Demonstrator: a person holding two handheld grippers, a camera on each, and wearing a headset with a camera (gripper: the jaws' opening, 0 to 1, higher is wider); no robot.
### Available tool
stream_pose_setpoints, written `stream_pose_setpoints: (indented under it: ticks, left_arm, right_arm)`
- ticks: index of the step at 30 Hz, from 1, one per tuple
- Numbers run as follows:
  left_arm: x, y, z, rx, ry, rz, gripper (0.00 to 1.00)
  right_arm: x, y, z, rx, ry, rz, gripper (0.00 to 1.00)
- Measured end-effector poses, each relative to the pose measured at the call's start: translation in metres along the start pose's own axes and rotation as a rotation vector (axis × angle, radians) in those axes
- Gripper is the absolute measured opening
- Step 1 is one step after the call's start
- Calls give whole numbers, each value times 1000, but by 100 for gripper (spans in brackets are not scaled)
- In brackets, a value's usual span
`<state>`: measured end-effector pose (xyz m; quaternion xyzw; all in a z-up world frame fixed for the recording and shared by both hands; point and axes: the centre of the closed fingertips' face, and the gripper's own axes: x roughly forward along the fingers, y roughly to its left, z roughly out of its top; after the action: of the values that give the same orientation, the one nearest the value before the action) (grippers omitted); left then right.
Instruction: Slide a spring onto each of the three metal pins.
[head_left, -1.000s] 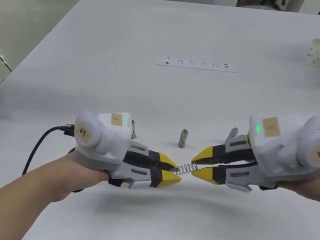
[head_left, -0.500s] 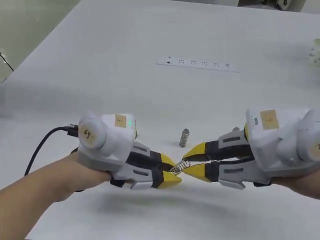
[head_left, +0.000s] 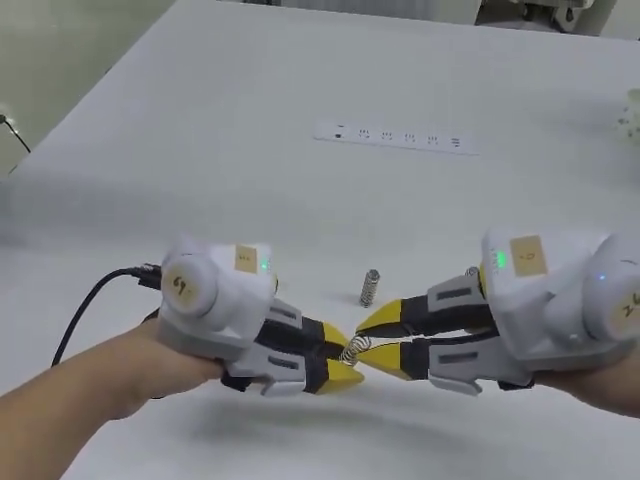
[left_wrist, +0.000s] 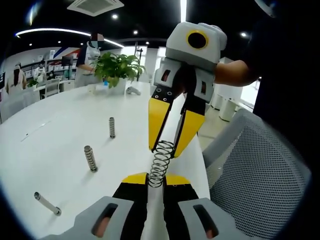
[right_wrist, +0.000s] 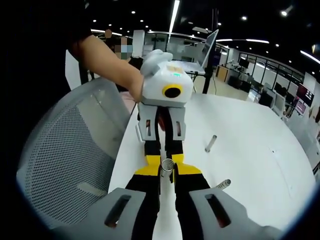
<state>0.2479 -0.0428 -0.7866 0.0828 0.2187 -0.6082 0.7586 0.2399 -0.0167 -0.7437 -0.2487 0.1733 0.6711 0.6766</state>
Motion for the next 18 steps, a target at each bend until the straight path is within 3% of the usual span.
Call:
stream_pose_setpoints:
  ticks: [7, 18]
  left_arm:
    - [0, 0, 2, 4, -2, 0, 2]
    - [1, -3, 6, 11, -5, 0, 2]
  right_arm:
    - [1, 1, 4, -1, -7, 3, 8]
    - [3, 1, 9, 43, -60, -8, 8]
